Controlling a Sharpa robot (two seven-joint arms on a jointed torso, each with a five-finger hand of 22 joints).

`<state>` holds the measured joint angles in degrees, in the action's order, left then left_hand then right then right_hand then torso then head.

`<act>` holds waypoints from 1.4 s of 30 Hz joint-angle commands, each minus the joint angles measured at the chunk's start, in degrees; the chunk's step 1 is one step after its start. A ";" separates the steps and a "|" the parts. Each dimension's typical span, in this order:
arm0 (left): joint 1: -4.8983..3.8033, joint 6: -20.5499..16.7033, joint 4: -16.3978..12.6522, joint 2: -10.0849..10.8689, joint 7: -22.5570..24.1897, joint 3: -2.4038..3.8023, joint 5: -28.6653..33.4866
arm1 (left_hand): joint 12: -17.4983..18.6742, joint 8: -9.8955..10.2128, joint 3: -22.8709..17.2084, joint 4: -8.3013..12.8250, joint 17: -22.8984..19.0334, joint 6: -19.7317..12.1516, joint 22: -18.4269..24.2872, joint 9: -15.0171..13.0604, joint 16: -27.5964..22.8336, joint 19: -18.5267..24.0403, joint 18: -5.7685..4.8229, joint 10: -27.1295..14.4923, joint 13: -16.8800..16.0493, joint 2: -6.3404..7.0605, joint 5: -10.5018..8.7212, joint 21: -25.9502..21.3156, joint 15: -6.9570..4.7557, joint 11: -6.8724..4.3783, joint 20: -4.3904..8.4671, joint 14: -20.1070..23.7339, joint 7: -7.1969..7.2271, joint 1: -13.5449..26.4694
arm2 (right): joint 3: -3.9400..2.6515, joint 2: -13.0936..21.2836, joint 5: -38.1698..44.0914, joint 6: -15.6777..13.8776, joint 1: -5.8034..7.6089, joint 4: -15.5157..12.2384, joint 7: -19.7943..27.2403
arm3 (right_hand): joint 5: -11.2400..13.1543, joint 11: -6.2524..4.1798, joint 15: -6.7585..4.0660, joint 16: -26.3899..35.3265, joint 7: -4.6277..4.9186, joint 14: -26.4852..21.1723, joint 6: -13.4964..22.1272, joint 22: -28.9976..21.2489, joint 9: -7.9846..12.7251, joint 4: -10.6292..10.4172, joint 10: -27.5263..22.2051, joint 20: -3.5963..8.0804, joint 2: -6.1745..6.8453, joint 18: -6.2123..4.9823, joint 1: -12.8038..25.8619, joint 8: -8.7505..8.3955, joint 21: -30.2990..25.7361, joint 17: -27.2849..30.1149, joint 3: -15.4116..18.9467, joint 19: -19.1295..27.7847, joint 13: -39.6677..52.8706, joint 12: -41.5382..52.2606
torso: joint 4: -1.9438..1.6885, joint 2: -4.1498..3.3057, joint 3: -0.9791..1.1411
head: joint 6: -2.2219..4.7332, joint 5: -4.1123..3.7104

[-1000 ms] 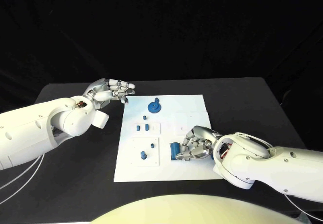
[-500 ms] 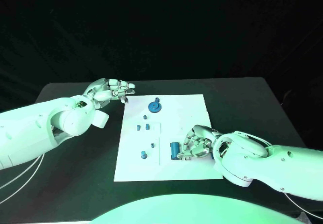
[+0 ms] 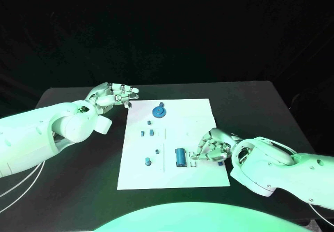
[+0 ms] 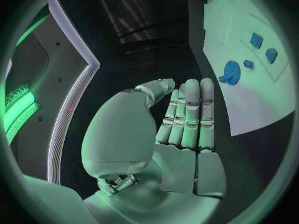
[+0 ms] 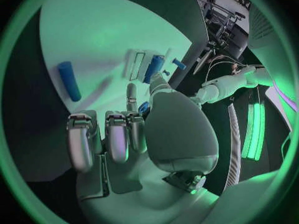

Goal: Assemble the parts on the task board

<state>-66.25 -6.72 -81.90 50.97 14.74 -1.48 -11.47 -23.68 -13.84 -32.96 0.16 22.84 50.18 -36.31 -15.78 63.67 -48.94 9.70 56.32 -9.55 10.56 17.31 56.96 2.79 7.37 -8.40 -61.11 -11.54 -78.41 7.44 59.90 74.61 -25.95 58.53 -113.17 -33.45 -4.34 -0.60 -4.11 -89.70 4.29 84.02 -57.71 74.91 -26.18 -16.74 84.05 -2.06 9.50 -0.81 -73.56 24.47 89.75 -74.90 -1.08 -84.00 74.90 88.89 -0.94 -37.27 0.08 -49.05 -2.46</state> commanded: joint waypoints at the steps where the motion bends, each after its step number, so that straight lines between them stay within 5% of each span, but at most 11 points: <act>1: 0.01 0.60 -0.09 -0.07 0.47 -0.02 0.83 | -0.28 0.12 -0.40 0.10 -0.09 -0.31 -0.06 0.05 -0.27 -0.06 0.90 -0.37 0.05 -0.30 0.18 0.06 0.11 0.12 0.02 -0.10 -0.15 -0.04 | -0.13 2.82 -1.81 -4.04 1.22 -1.13 2.77 | -0.34 0.56 0.31 -0.30 0.04 5.98 0.55 15.09 0.09 0.00 5.30 -0.04 0.29 0.81 -0.24 -0.42 0.25 -15.10 -0.47 -6.00 14.32 -0.23 | 0.04 0.05 -0.08 | 0.24 -0.63; 5: 0.01 0.53 -0.19 -0.21 0.95 -0.06 1.29 | -0.34 0.11 -0.45 0.08 -0.10 -0.30 -0.09 0.08 -0.29 -0.02 0.88 -0.39 0.07 -0.27 0.15 0.11 0.14 0.14 0.01 -0.09 -0.17 0.09 | -0.13 6.22 -0.77 -3.69 2.14 -1.22 2.79 | -0.26 0.58 0.35 -0.30 0.05 5.98 0.48 15.09 0.09 -0.01 5.20 -0.08 0.24 0.81 -0.34 -0.42 0.25 -15.10 -0.53 -6.00 14.20 -0.44 | 0.18 0.01 -0.22 | 0.56 -1.34; 8: 0.02 0.32 -0.27 -0.35 1.52 -0.07 1.87 | -0.57 0.04 0.41 -1.28 -0.03 -0.37 0.34 0.13 -0.12 0.20 0.83 -0.57 0.13 0.00 -0.33 -0.54 0.36 0.18 -0.31 -0.22 -0.13 2.09 | 0.00 8.48 1.87 -2.66 2.34 -0.88 2.51 | -0.14 0.59 0.38 -0.30 0.04 5.98 0.32 15.09 0.06 -0.01 5.18 -0.12 0.27 0.81 -0.43 -0.37 0.25 -15.10 -0.54 -6.00 14.18 -0.48 | 0.38 0.09 -0.11 | 0.63 -1.65; 14: 0.10 0.11 -0.34 -0.37 2.07 -0.11 2.22 | -1.00 -0.15 2.14 -2.75 0.14 -0.59 1.51 0.10 0.20 -0.17 0.87 -0.84 0.13 0.56 -0.72 -2.09 0.48 0.17 -0.58 -0.26 -0.05 3.66 | 0.20 10.42 7.52 -0.67 0.70 -0.93 0.53 | 0.00 0.55 0.40 -0.30 -0.05 5.98 -0.20 15.09 -0.01 -0.02 5.11 -0.19 0.10 0.81 -0.73 -0.20 0.25 -15.10 -0.74 -6.00 14.10 -0.63 | 0.45 0.14 -0.03 | 0.59 -2.14; 18: 0.16 0.01 -0.38 -0.33 2.20 -0.13 2.37 | -1.19 -0.25 2.85 -3.38 0.19 -0.69 2.04 0.07 0.30 -0.45 0.87 -0.96 0.13 0.73 -1.16 -2.77 0.52 0.14 -0.66 -0.24 -0.01 4.11 | 0.31 10.53 9.25 0.90 -0.66 -0.44 -0.70 | -0.20 0.49 0.36 -0.30 -0.12 5.98 -0.43 15.09 -0.01 0.03 5.06 -0.22 -0.12 0.81 -1.19 -0.19 0.25 -15.10 -1.05 -6.00 14.04 -0.74 | 0.37 0.18 -0.03 | 0.50 -2.13; 22: 0.20 -0.17 -0.41 -0.27 2.29 -0.14 2.59 | -1.69 -0.52 5.27 -5.38 0.32 -0.95 3.51 -0.02 0.55 -1.37 0.87 -1.31 0.08 1.21 -3.94 -4.65 0.62 0.17 -0.81 -0.23 0.06 5.21 | 0.38 10.30 9.96 1.62 -1.97 -0.12 -1.52 | -0.63 0.45 0.32 -0.30 -0.15 5.98 -0.55 15.09 0.03 0.09 5.10 -0.22 -0.17 0.81 -1.89 -0.26 0.25 -15.10 -1.36 -6.00 14.09 -0.65 | 0.25 0.08 -0.07 | 0.47 -2.17; 42: 0.25 -0.01 -0.56 -0.12 2.41 -0.17 3.17 | -2.24 -0.77 7.07 -7.07 0.38 -1.22 4.68 -0.10 0.68 -2.31 0.87 -1.57 -0.03 1.32 -3.88 -6.10 0.61 0.11 -0.82 -0.16 0.14 5.27 | 0.51 6.64 10.56 3.17 -4.02 1.67 -2.84 | -1.27 0.19 0.13 -0.30 -0.48 5.98 -1.33 15.09 0.02 0.16 5.22 -0.12 -0.69 0.81 -3.09 -0.16 0.25 -15.10 -2.17 -6.00 14.22 -0.43 | 0.32 0.11 -0.10 | -0.03 -1.95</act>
<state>-66.03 -6.90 -82.26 50.87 16.31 -1.69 -8.92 -25.74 -14.33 -26.15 -6.96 23.18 49.35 -31.71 -15.81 64.16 -50.90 9.70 55.08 -9.53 12.01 13.51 50.98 3.00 7.38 -9.12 -61.31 -11.54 -73.48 7.72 66.80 84.14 -24.61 54.87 -111.74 -35.60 -5.35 -0.39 -4.11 -89.70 3.84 84.02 -58.81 74.93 -26.44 -16.57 83.84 -2.06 8.80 -0.81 -76.32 24.73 89.75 -74.93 -2.98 -84.00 74.94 88.44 -0.63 -37.19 -0.04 -49.00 -4.45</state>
